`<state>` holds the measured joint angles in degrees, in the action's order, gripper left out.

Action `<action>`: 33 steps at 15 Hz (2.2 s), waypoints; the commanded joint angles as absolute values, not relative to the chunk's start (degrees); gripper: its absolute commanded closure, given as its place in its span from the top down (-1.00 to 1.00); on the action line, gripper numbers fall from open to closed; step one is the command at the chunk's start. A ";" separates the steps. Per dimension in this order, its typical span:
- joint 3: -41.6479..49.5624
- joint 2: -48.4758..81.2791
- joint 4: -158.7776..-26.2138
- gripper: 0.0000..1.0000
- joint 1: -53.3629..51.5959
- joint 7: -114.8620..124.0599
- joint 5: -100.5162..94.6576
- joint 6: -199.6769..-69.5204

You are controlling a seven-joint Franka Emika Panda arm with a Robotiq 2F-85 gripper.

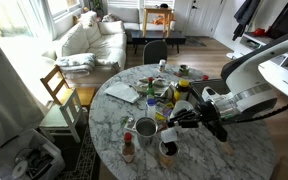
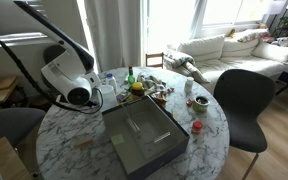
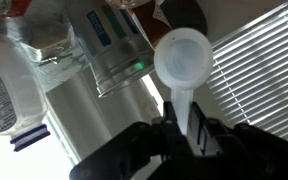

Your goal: Put the small objects inside the measuring cup then put them in the can

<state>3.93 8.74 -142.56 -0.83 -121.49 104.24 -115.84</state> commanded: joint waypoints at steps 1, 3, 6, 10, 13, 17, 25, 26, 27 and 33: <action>1.10 -0.06 -145.58 -0.90 -3.62 -110.34 103.08 -129.48; -1.32 -2.97 -145.67 -0.90 -4.85 -102.84 100.91 -138.20; -5.02 -6.04 -146.04 -0.90 -6.18 -89.56 94.76 -149.43; -8.31 -7.82 -149.60 -0.90 -6.98 -71.74 83.69 -158.11; -9.49 -7.22 -152.46 -0.90 -6.98 -58.80 74.75 -162.65; -9.20 -6.00 -152.07 -0.60 -6.75 -57.26 73.14 -162.33; -8.86 -3.45 -156.29 -0.90 -5.55 -37.33 54.91 -169.14; -8.31 -2.72 -157.59 -0.90 -5.17 -32.82 50.45 -169.55; -7.74 -1.81 -158.65 -0.90 -4.74 -28.22 45.93 -170.15; -2.15 0.80 -158.14 -0.90 -1.37 -1.19 20.04 -163.96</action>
<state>-4.81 2.13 -158.15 -2.43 -12.22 30.11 -168.37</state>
